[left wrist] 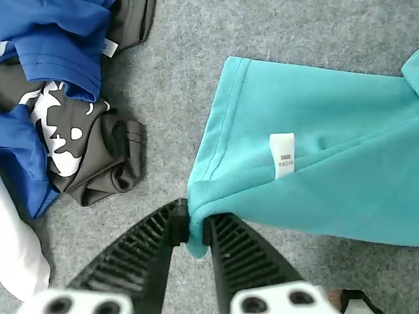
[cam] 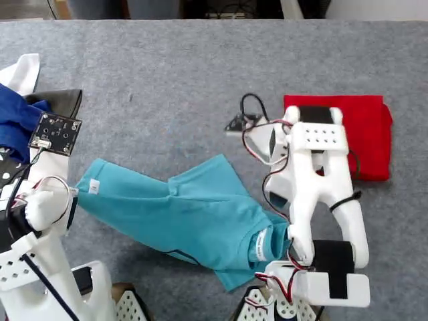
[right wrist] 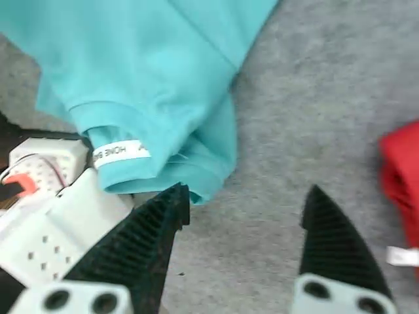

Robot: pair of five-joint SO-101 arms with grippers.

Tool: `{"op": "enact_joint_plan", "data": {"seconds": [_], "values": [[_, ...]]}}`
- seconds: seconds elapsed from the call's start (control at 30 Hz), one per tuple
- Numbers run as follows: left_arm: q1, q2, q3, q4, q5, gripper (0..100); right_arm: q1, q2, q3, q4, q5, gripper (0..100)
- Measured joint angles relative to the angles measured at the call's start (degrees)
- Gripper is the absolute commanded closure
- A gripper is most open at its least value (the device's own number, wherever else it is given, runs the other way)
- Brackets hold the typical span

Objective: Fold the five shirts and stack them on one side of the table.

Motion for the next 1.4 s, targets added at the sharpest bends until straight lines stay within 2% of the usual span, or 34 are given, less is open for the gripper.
{"op": "enact_joint_plan", "data": {"seconds": [0.17,0.3,0.4,0.53,0.67,0.9,1.13,1.3,1.4], "values": [[0.0,0.0,0.0,0.0,0.0,97,-1.58,-0.44,-6.95,0.35,-2.37,78.6],[0.0,0.0,0.0,0.0,0.0,97,-9.58,4.13,-10.55,-3.6,-12.75,86.1],[0.0,0.0,0.0,0.0,0.0,97,-15.47,9.93,-13.27,-9.49,-22.77,86.7],[0.0,0.0,0.0,0.0,0.0,97,-19.43,19.08,-18.73,-14.68,-33.05,86.7],[0.0,0.0,0.0,0.0,0.0,97,-21.01,29.1,-24.44,-16.44,-38.86,86.7],[0.0,0.0,0.0,0.0,0.0,97,-20.92,41.05,-31.82,-16.62,-41.67,86.7],[0.0,0.0,0.0,0.0,0.0,97,-20.84,41.76,-32.7,-16.7,-42.99,86.7],[0.0,0.0,0.0,0.0,0.0,97,-20.84,41.76,-32.88,-15.47,-43.16,79.3],[0.0,0.0,0.0,0.0,0.0,97,-20.84,41.76,-32.88,-15.47,-43.16,78.4]]}}
